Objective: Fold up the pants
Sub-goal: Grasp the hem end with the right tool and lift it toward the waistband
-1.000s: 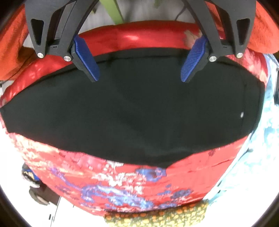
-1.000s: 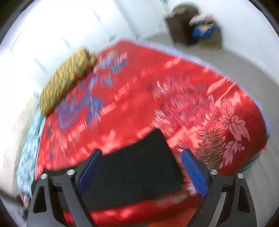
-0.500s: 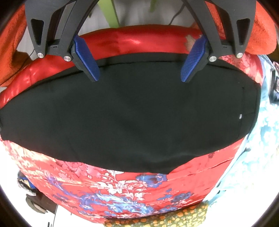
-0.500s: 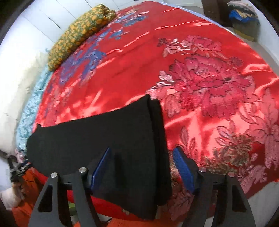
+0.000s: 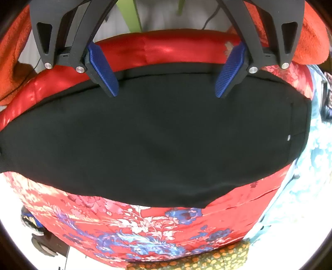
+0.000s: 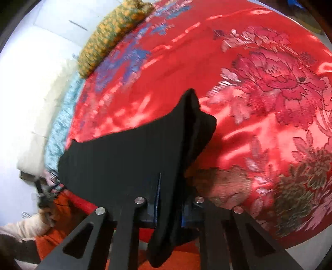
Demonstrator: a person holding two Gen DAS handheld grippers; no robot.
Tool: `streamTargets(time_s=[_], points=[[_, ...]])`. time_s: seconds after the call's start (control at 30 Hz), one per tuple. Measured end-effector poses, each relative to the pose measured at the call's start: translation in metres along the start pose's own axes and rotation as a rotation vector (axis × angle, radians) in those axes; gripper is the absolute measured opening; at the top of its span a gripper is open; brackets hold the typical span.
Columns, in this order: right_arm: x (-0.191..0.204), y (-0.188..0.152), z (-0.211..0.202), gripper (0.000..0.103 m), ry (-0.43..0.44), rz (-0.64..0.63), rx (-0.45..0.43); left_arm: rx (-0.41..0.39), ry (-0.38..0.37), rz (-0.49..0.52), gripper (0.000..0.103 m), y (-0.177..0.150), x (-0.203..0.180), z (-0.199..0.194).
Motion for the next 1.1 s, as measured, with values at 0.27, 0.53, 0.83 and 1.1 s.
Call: streamTargets(time_s=[0.27, 0.53, 0.83, 1.1], points=[[0.079, -0.036, -0.016, 0.015, 0.396, 0.116, -0.060, -0.029, -0.030, -0.071, 0.095, -0.005, 0.018, 0.000], [0.219, -0.084, 0.051, 0.015, 0.742, 0.176, 0.002, -0.054, -0.055, -0.163, 0.095, -0.019, 0.048, 0.003], [0.356, -0.131, 0.199, 0.015, 0.532, 0.037, 0.046, -0.105, -0.097, -0.318, 0.095, -0.035, 0.096, -0.007], [0.403, -0.194, 0.301, 0.078, 0.080, -0.249, 0.085, -0.118, -0.132, -0.419, 0.095, -0.042, 0.119, -0.008]])
Point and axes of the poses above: each gripper's, at about its wrist camera, not at the fingertips, and z roughly the way its jaws point, x to its left, y to its top, the point moved 5 cm from there along z, roughly the way its jaws point, and after that the axes turned 13 degrees about z, right-handed, at the moved point
